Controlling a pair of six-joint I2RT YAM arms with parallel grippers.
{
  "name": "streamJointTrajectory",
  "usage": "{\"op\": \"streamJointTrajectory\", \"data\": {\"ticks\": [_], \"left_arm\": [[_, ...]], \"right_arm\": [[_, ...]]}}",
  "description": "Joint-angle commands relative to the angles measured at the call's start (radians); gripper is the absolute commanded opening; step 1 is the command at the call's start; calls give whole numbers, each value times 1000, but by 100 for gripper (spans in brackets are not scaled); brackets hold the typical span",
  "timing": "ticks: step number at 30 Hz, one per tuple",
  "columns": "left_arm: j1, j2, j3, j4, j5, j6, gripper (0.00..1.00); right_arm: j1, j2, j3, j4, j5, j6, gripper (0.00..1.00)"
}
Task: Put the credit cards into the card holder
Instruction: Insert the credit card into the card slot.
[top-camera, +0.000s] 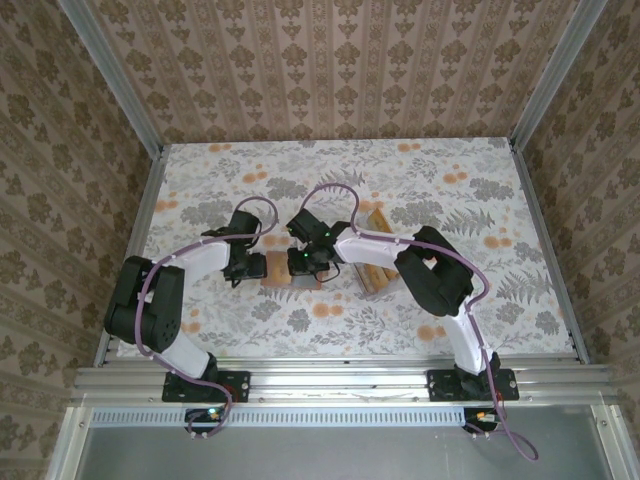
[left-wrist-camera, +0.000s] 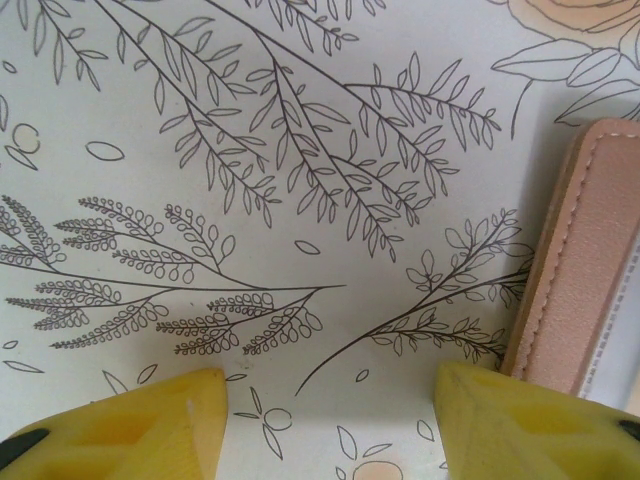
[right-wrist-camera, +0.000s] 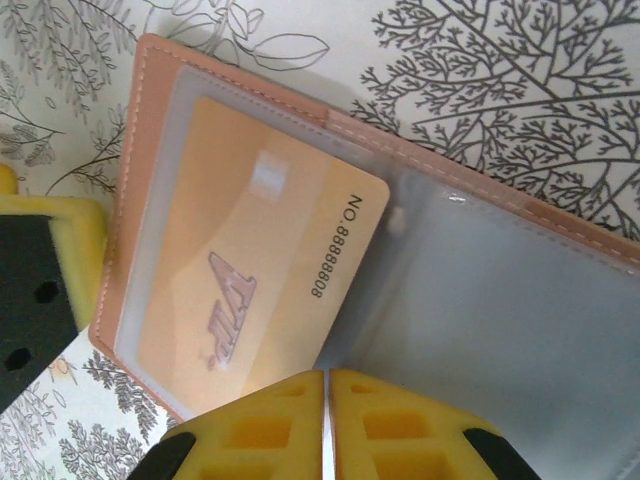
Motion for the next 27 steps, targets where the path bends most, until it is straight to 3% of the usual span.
{"op": "streamJointTrajectory", "data": {"ticks": [1,27], "left_arm": [[-4,36,-37,6,35,-4,58],[-6,36,-42,10,36,-4,58]], "right_arm": [[-3,-39,-18,-2,25,10,10],[18,32,87,-38,7,0,10]]}}
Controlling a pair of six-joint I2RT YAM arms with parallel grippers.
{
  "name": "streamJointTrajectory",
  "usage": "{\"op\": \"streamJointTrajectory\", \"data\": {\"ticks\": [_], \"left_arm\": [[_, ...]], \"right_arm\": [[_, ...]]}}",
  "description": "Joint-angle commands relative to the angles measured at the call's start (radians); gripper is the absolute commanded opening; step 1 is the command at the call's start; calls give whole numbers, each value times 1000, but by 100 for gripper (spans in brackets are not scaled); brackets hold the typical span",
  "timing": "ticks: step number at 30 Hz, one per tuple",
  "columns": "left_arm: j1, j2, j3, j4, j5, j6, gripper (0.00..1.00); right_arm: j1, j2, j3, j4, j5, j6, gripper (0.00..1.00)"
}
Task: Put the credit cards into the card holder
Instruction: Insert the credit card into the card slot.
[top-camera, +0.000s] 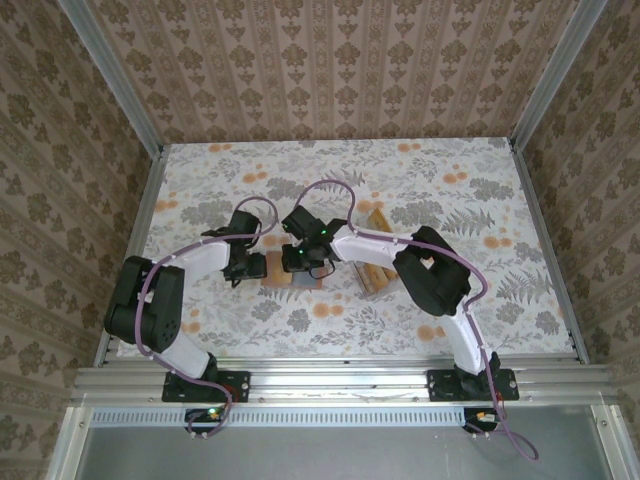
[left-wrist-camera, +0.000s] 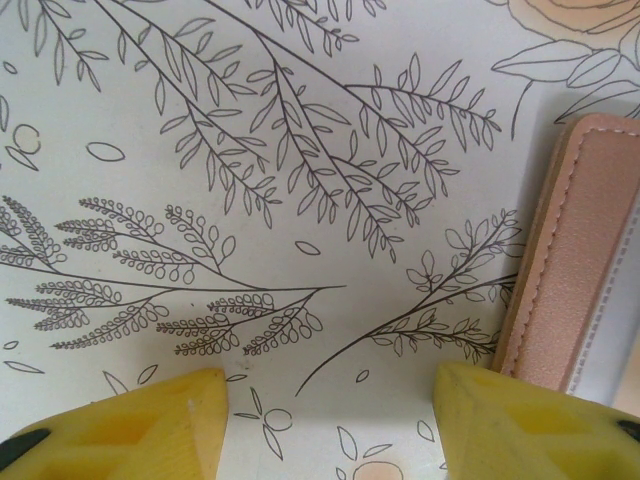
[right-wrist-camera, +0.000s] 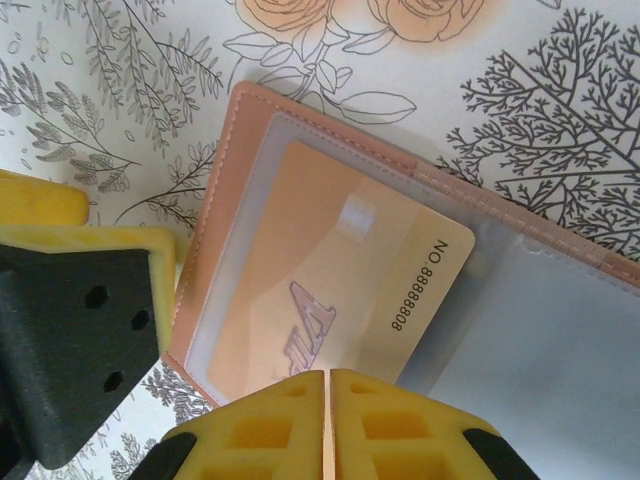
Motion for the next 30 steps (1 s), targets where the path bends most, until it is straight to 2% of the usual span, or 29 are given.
{"op": "streamJointTrajectory", "data": {"ticks": [1,12,30], "left_arm": [[-5,35,-42,9,38,-4,57],[-6,35,-43,11,39,-2,58],[-12,41,-40,10,38,-2,57]], "right_arm": [[3,7,13,-37,17,-2,10],[-1,18,-7,-24,13,4,10],[16,85,106,-61,-19,-4,10]]}}
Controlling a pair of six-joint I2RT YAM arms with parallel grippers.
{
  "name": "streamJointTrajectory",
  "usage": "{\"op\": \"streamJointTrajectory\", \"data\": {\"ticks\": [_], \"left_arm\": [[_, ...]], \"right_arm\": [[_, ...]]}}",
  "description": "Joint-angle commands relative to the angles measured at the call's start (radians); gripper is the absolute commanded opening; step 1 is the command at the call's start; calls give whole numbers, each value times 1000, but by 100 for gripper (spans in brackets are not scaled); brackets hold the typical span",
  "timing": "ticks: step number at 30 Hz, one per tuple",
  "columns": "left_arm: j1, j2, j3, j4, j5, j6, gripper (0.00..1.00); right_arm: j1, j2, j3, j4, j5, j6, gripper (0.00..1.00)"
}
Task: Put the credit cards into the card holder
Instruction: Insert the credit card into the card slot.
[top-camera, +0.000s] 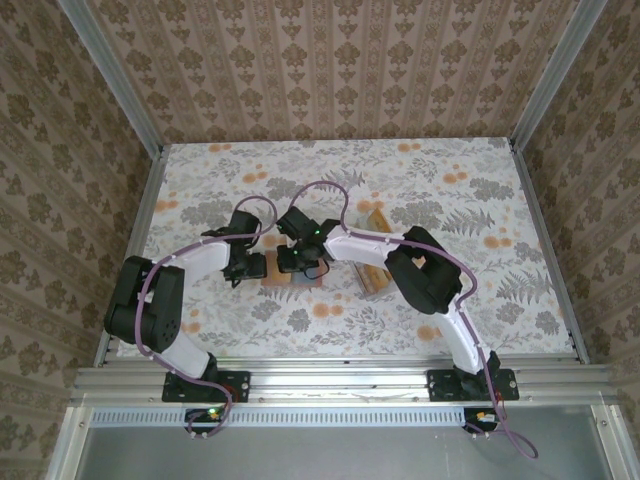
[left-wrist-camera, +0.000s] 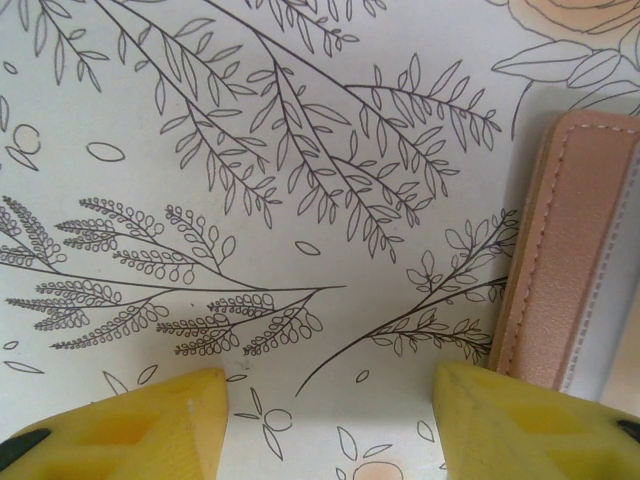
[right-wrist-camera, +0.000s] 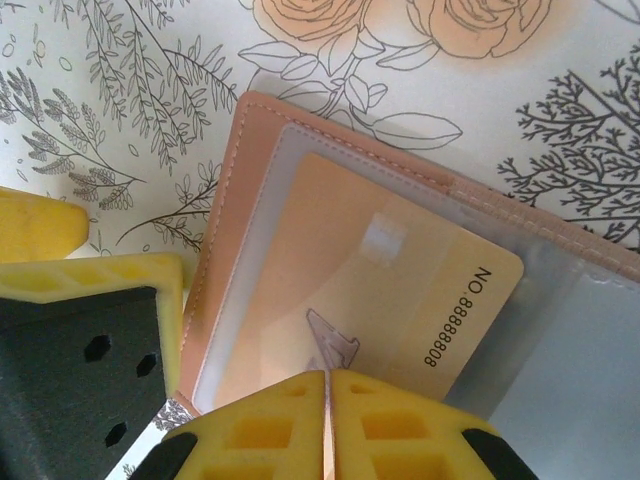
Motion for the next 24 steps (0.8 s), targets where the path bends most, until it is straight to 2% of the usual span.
{"op": "streamJointTrajectory", "data": {"ticks": [1,7,11,17,24], "left_arm": [[-11,42,-38,10,39,-3,57],[-10,6,-25,-11,35,-4,58],[-4,-49,-27,-16,10,-34,59],[-4,-78,-18,-26,-15,-52,62],[-3,-76,-30,-26,-22,-53,63]], "right_arm": [[6,19,33,-44,-10,-6,10],[-3,-93,-60,-25,18,-11,10],[-11,-161,-153,-9,49,-7,17],[-28,-184,-221,7,66,-5,27],[-62,-175,-239,-14,98,-34,30]]}}
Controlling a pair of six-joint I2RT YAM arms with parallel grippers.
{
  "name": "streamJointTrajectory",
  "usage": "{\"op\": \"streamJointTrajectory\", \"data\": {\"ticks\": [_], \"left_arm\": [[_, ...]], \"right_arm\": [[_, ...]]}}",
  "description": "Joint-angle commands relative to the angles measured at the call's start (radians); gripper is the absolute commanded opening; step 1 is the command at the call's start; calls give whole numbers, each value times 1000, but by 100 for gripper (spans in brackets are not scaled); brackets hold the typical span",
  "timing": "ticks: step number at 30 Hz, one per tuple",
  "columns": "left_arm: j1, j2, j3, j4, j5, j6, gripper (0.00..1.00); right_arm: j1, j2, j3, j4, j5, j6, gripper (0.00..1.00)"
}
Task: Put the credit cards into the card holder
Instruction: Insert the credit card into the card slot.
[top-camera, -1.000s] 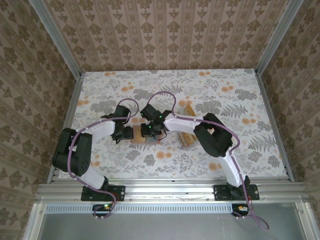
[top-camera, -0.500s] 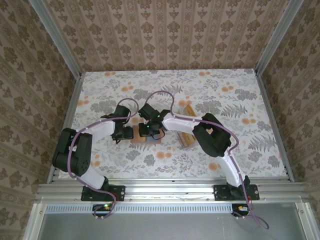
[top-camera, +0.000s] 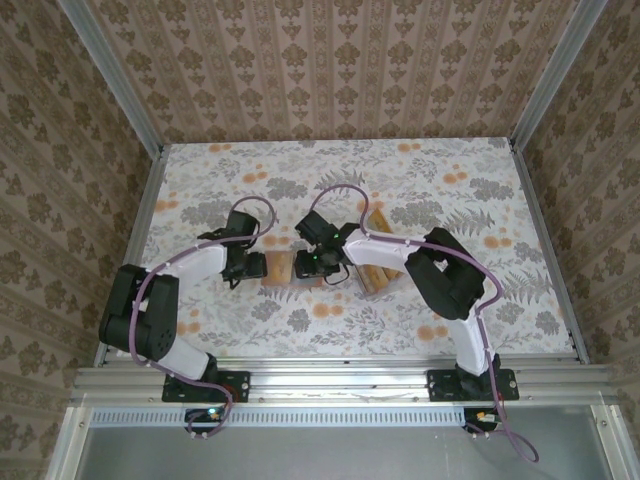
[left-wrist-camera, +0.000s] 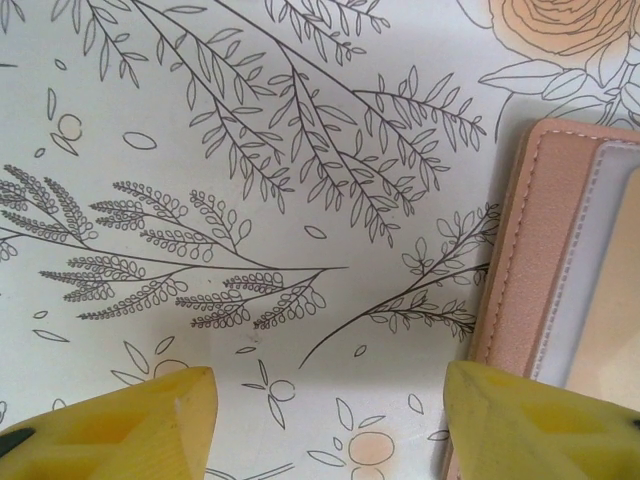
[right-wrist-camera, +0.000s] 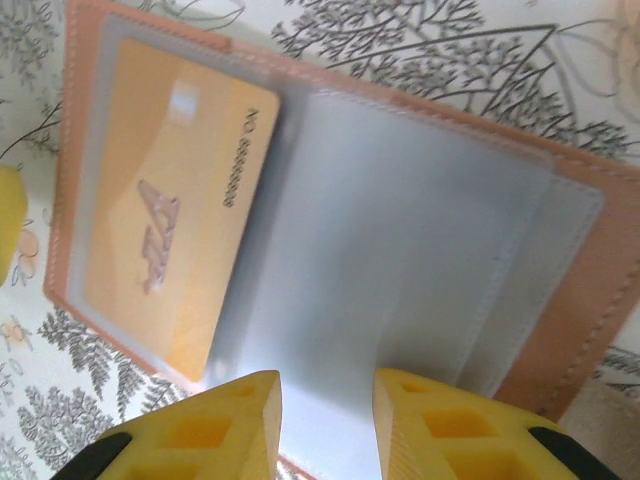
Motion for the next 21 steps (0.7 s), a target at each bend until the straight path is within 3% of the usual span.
{"op": "streamJointTrajectory", "data": {"ticks": [1,11,21], "left_arm": [[-4,-14,-14,-18,-12,-16,64],[-18,-1,-8,-15,-13,-14,64],[-44,65,31,-7,-35,-10,64]], "right_arm": [[-24,-16,-24,-14,47,-23,31],[-74,-61,-99,-19,80,-56,31],[-65,-94,-49,-37,46,-70,31]]}}
